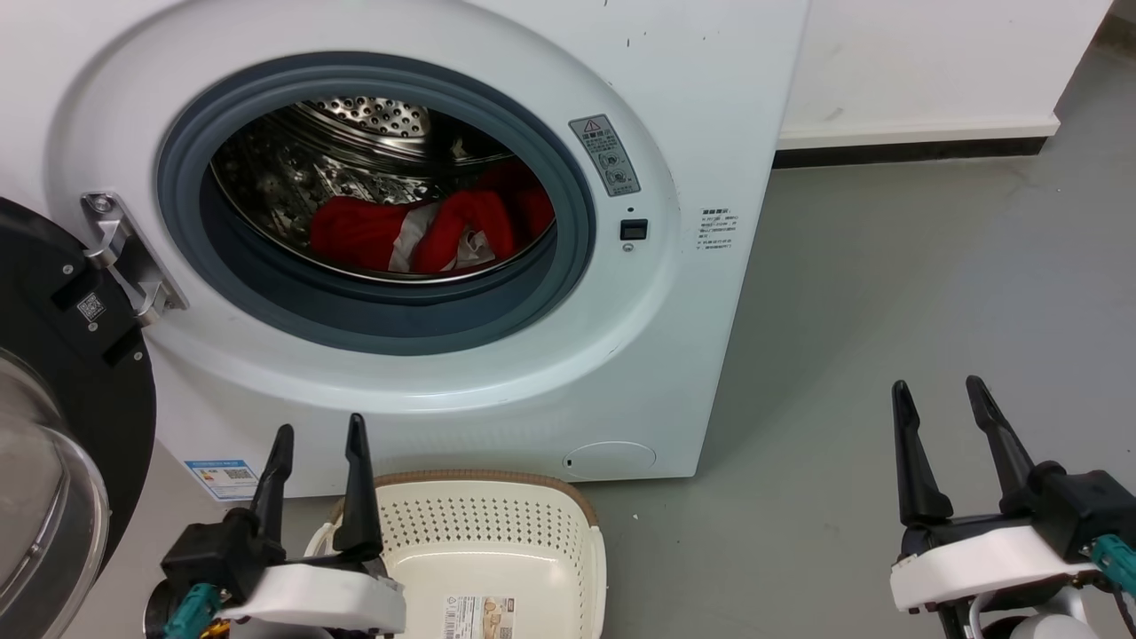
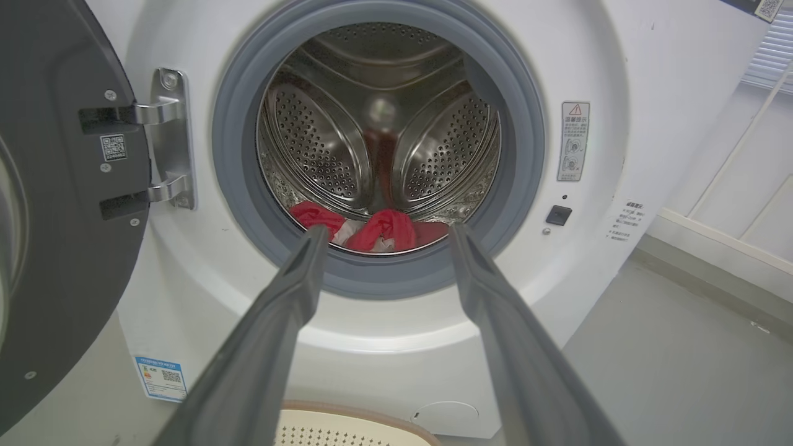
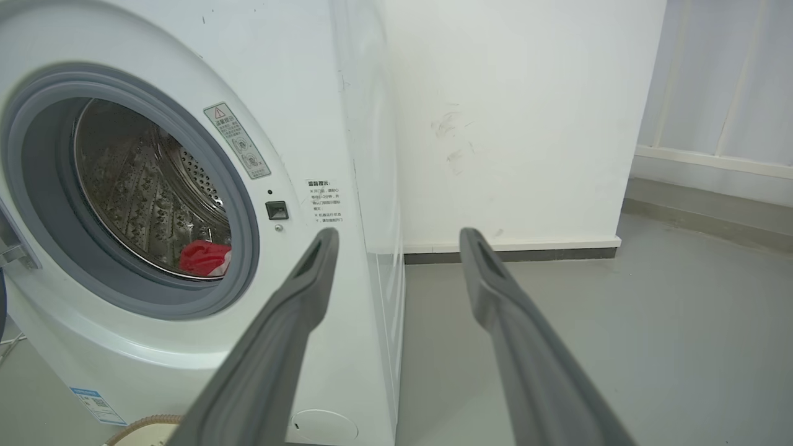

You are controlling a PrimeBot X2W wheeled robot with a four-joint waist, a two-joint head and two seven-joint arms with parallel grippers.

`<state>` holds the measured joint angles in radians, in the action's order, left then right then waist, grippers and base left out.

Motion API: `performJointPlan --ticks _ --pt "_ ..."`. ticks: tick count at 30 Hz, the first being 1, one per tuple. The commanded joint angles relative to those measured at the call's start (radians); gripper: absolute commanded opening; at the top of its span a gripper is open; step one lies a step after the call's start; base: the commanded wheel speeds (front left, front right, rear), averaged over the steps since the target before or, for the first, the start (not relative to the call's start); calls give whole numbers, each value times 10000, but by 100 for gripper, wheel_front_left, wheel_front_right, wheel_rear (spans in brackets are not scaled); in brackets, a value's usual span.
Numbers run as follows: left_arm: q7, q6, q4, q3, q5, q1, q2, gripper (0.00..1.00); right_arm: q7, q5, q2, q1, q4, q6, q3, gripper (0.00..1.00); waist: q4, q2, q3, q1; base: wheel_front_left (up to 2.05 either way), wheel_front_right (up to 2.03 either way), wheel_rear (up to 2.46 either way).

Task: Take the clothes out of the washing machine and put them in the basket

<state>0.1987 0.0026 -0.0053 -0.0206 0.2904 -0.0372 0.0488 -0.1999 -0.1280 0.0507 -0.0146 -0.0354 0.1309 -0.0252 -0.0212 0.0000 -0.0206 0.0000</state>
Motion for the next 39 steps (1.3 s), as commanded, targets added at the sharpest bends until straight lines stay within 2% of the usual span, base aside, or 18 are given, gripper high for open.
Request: performJointPlan --ticks 1,13,23,30,39 --pt "103 -77 -37 -45 -279 -96 20 100 -93 319 -4 106 28 -2 -18 100 -3 0 7 0 0 0 0" --pt "351 -609 286 -307 -1326 -203 39 100 -337 1278 -8 174 -155 -4 -30 100 -34 0 8 0 0 0 0" --pt "529 -721 476 -638 -2329 -185 224 100 -521 1760 -9 170 -208 -4 -83 100 -65 0 -58 0 0 0 0" --pt "655 -874 330 -516 -2359 -149 152 100 -660 1880 -11 120 -272 -5 -116 100 -91 0 -102 0 0 0 0" --pt "681 -1002 230 -247 -2219 -211 59 100 -656 1313 -13 136 -458 -5 -59 100 -85 0 -124 0 0 0 0"
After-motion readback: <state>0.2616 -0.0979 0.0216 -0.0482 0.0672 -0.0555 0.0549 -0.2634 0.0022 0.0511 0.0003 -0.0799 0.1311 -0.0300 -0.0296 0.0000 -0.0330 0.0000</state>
